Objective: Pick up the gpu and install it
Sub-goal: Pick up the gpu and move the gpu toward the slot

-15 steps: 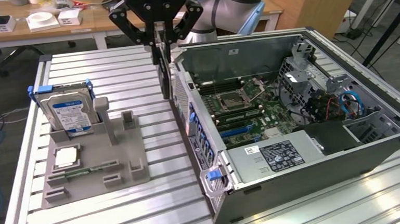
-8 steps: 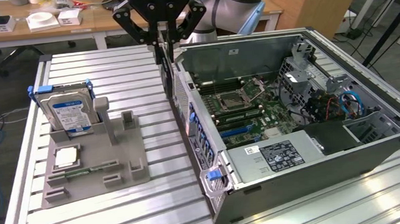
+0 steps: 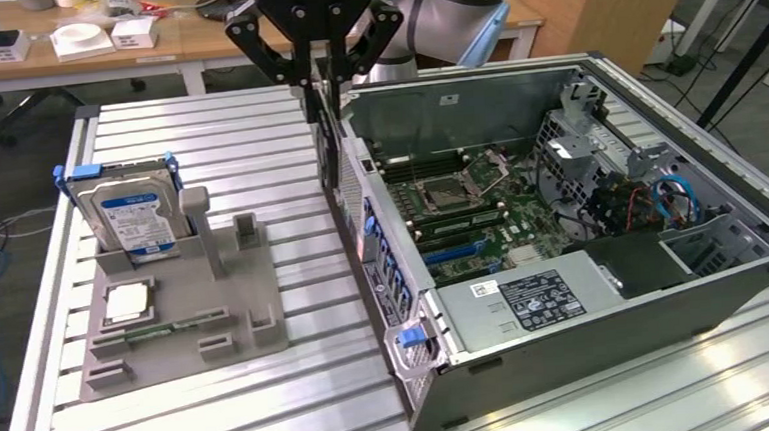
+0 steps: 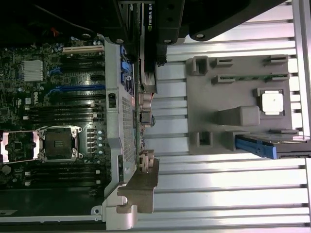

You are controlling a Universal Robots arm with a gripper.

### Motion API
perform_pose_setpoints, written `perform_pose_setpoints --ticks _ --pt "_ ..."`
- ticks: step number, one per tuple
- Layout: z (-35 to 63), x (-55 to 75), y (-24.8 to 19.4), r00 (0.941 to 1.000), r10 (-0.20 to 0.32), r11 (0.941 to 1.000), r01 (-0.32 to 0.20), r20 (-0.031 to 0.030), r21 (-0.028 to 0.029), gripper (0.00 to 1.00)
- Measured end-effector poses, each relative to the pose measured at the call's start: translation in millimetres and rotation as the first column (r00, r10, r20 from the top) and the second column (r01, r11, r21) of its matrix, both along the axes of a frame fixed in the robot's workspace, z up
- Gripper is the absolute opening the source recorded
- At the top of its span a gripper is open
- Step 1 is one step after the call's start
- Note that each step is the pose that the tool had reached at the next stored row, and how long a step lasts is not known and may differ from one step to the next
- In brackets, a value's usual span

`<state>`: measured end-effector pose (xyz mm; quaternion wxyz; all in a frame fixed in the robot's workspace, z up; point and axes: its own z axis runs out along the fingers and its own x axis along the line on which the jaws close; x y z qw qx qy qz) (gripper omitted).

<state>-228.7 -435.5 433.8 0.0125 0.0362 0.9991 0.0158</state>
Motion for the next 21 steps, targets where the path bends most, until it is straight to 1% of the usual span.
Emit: perform_pose_setpoints --ticks 21 --pt "0.0 12.5 0.0 1.0000 0.000 1.0000 0.000 0.0000 0.0000 0.26"
